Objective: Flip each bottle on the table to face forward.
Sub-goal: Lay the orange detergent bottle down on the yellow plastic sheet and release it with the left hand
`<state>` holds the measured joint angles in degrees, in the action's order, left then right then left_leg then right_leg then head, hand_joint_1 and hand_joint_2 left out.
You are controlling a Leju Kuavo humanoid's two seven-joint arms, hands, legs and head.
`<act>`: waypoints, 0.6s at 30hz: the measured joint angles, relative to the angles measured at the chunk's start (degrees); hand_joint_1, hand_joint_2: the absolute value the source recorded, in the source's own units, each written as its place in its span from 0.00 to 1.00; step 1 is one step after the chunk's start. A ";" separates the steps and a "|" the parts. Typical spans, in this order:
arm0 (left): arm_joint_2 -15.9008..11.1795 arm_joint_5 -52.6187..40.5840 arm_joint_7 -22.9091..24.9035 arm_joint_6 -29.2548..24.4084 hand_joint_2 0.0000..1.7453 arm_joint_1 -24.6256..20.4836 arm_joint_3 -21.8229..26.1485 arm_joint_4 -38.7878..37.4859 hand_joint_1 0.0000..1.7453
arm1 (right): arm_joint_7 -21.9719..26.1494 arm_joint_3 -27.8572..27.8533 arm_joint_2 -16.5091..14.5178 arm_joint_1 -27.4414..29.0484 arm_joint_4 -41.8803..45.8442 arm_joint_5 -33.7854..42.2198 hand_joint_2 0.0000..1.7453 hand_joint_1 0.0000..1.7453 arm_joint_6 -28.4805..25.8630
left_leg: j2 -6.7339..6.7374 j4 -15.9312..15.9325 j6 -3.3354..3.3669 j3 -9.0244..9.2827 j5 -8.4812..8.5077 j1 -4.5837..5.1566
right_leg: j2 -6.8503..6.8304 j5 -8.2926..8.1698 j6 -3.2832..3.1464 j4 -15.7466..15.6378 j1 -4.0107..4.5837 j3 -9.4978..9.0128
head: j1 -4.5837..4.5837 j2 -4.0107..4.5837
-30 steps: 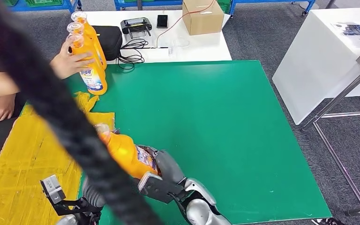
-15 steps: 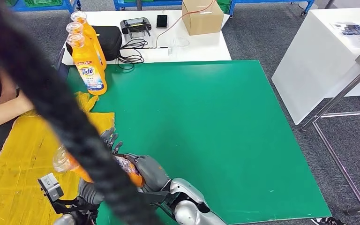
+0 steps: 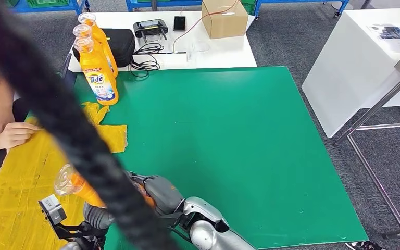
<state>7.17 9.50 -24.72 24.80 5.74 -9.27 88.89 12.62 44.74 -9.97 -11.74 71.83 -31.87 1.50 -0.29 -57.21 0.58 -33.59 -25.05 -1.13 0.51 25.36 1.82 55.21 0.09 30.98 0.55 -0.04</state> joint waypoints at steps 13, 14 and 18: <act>0.00 -0.06 -0.16 0.15 1.00 0.09 0.20 -0.17 1.00 | 0.02 0.31 0.00 0.03 -0.54 -0.12 1.00 0.96 -0.46 | 0.00 0.00 0.00 0.00 0.00 0.00 | 0.00 0.00 0.00 0.00 0.00 0.01 | 0.00 0.00; 0.00 -0.26 -0.38 0.15 1.00 0.10 0.21 -0.17 1.00 | 0.03 0.31 0.00 0.12 -0.54 -0.27 1.00 0.71 -0.74 | 0.00 0.00 0.00 0.00 0.00 0.00 | 0.00 0.00 0.00 0.00 0.00 0.01 | 0.00 0.00; 0.00 -4.95 -2.80 -1.97 1.00 0.29 0.20 0.38 1.00 | -0.10 0.28 0.11 1.41 0.03 -2.43 1.00 0.00 -2.78 | 0.00 0.00 0.00 0.00 0.00 0.00 | 0.00 0.00 0.00 0.00 0.00 0.02 | 0.02 0.00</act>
<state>7.17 4.55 -27.52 22.83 6.04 -9.08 89.27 12.53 45.02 -9.85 -10.34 71.85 -34.29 -1.28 -0.29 -57.22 0.58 -33.59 -25.05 -1.13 0.51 25.36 1.82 55.21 0.09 31.00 0.56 -0.04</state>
